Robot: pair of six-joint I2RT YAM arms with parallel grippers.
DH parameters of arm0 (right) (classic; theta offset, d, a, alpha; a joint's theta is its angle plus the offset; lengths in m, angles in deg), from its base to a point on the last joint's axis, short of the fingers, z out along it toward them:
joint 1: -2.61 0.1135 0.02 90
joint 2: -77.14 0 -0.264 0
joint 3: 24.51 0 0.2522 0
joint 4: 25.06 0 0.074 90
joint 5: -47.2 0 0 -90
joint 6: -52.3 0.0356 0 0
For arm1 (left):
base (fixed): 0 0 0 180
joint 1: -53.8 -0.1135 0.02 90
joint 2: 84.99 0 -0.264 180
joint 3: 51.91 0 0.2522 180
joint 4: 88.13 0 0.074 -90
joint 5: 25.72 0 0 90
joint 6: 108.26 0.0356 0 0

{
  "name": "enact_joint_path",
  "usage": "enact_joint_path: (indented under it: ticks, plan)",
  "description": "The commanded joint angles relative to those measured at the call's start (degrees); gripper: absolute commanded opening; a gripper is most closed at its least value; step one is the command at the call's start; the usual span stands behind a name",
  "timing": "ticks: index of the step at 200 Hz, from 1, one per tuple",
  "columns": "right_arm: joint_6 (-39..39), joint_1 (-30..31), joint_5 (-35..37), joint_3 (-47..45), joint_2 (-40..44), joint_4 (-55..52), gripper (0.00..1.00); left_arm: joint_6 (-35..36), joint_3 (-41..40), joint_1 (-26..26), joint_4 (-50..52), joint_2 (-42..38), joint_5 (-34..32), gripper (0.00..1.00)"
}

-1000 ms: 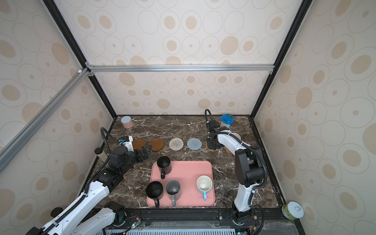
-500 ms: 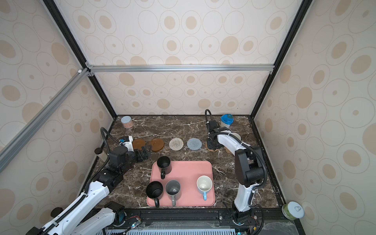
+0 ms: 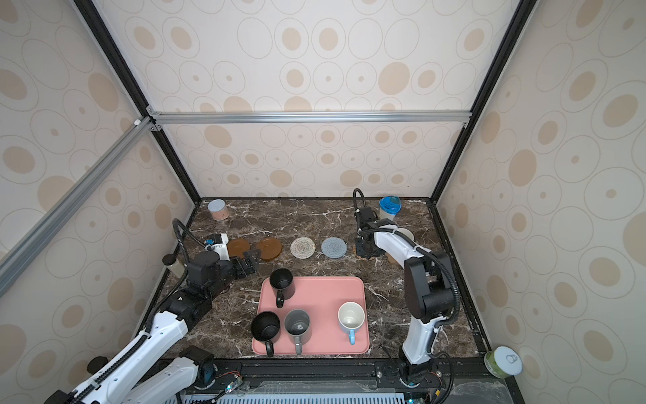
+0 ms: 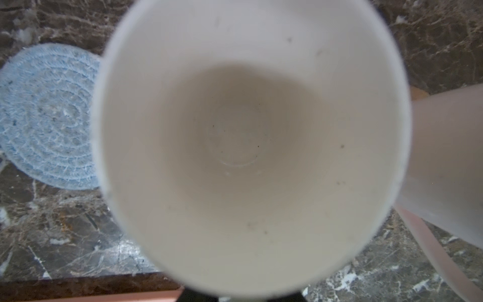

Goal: Place cups on coasters
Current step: Place the cup on the coaster, then pick up the cup from the tray.

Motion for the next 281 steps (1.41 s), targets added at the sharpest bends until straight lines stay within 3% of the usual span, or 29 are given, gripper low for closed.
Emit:
enact_joint_path:
  ticks: [1, 188, 281]
  plan:
    - [1.11, -0.32, -0.75, -0.18, 3.34, -1.66, 0.32, 0.1, -0.05, 0.36, 0.95, -0.78, -0.66, 1.0]
    - [5.17, 0.56, -6.7, 0.17, 18.42, -8.57, 0.41, -0.52, 0.01, 0.3, -0.81, 0.73, 0.28, 1.0]
    - [8.56, 9.06, -6.72, 0.57, 18.63, -10.05, 0.44, -0.45, 0.24, 0.29, -1.04, 1.03, 0.56, 1.0]
